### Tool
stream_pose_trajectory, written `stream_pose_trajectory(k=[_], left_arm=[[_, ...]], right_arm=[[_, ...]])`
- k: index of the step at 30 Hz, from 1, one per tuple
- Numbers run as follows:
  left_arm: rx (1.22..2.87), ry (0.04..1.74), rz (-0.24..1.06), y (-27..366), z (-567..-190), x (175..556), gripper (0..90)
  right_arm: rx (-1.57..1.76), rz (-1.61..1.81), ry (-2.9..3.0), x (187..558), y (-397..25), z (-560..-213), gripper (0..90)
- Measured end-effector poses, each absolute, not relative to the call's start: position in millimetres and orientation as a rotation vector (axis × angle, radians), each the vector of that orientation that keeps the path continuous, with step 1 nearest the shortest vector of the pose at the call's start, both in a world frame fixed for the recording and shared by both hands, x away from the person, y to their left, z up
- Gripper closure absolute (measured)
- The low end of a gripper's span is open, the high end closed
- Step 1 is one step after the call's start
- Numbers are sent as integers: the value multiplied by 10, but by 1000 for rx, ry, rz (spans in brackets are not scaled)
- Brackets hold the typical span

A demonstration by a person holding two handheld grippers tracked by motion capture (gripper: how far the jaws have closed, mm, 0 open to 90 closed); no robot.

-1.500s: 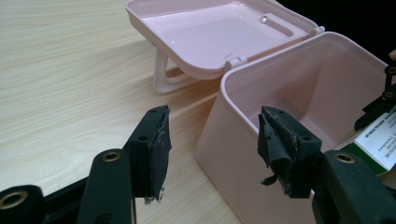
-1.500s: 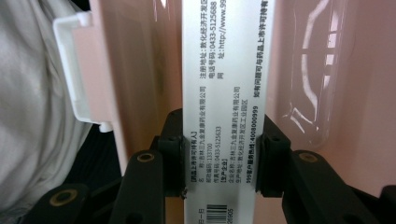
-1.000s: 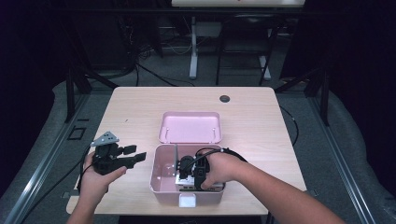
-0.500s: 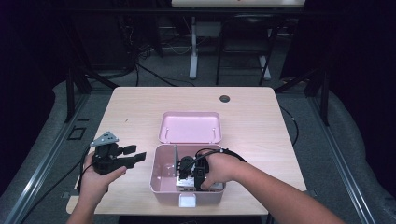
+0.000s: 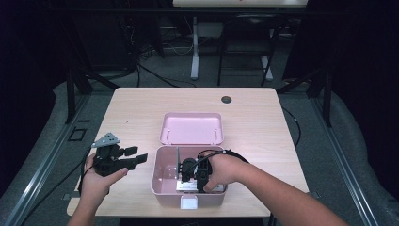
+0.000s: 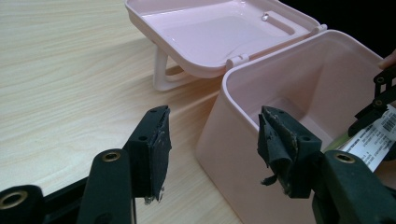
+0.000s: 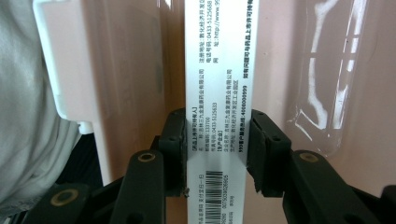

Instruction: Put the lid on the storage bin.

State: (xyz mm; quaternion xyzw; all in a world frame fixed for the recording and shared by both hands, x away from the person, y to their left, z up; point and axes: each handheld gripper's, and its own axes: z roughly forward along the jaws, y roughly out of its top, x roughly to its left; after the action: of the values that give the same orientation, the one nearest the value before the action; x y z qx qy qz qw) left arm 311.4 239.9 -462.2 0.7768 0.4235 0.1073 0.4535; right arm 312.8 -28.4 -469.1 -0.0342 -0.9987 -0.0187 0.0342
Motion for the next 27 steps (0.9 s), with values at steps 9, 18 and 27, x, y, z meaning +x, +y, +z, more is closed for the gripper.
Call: stream_pose_trajectory(k=[9,18,27], left_arm=[[1914,1044,262,2397,-4625,3114,440],[1912,1047,263,2392,-4630,3115,440],[1912,1046,263,2393,-4629,3116,440]], right_arm=[[-86,-51,-3068,3112,-275,-4692,612],[-69,-54,-3070,3095,-278,-4687,612],[-90,-58,-3066,3103,-279,-4679,600]])
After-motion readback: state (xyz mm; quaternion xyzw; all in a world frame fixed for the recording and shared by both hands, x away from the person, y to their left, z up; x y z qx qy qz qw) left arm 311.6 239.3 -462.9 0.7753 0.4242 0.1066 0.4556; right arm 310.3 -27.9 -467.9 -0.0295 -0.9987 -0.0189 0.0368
